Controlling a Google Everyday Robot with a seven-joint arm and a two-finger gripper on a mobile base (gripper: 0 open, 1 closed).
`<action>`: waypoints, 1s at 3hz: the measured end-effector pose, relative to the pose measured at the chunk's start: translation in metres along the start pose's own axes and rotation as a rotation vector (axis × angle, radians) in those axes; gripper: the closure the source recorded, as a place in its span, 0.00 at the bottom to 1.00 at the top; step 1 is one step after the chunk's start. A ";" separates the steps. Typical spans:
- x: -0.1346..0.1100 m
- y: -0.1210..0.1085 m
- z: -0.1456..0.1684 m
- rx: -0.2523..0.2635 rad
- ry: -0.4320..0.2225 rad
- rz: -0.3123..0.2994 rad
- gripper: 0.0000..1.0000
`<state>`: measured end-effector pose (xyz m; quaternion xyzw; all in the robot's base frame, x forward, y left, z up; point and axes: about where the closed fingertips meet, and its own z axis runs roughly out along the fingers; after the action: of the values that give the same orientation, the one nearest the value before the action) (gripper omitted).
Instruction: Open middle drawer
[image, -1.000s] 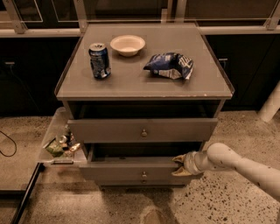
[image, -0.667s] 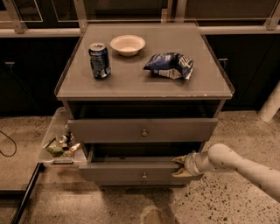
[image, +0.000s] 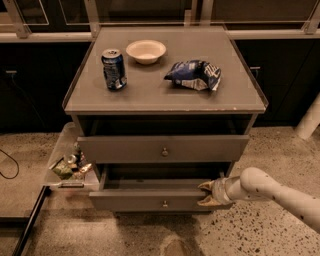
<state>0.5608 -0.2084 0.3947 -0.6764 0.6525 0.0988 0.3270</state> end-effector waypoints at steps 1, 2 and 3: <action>0.000 0.009 -0.004 0.004 -0.003 0.003 1.00; -0.001 0.009 -0.004 0.004 -0.004 0.004 0.81; -0.002 0.005 0.000 -0.010 -0.018 0.016 0.57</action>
Offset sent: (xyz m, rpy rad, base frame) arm -0.0089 -0.0015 0.0000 0.0047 -0.0019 -0.0042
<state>0.5563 -0.2062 0.3941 -0.6718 0.6546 0.1107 0.3286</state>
